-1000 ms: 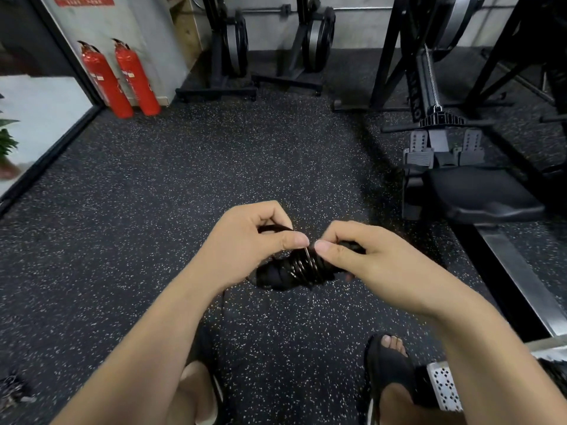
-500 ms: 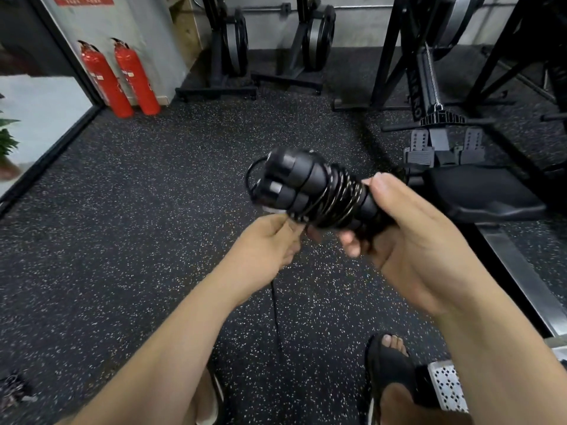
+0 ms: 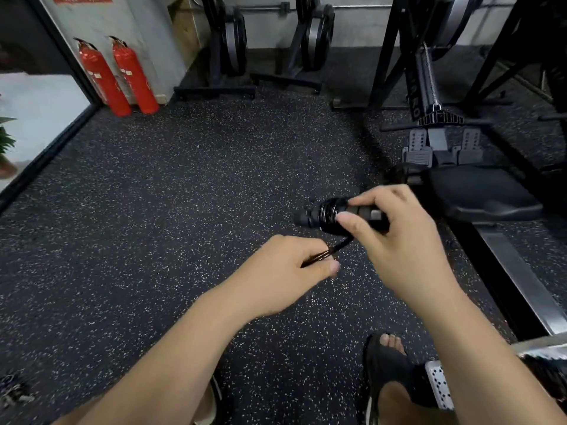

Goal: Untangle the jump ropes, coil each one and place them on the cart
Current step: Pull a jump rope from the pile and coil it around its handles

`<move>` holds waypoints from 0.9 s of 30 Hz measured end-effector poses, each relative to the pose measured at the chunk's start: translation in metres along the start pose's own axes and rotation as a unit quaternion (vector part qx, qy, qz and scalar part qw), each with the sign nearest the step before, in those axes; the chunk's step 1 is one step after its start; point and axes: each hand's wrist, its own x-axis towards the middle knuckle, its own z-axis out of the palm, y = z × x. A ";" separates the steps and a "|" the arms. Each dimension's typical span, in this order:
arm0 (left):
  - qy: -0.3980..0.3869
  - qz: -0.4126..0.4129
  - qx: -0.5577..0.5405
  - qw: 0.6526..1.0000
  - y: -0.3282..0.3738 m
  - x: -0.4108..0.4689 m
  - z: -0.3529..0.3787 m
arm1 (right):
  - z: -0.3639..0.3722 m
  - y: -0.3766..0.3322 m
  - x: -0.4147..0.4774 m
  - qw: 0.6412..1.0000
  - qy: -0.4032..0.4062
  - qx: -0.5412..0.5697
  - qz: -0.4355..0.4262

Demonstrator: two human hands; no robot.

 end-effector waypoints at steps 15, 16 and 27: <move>0.124 0.047 -0.172 0.976 -0.017 -0.005 -0.045 | -0.004 -0.026 -0.004 0.941 -0.247 0.223 0.061; 0.124 0.046 -0.172 0.976 -0.017 -0.005 -0.047 | -0.005 -0.028 -0.004 0.932 -0.248 0.257 0.059; 0.096 -0.064 -0.165 0.980 -0.019 0.013 -0.008 | -0.014 -0.032 -0.003 0.838 -0.109 0.528 0.078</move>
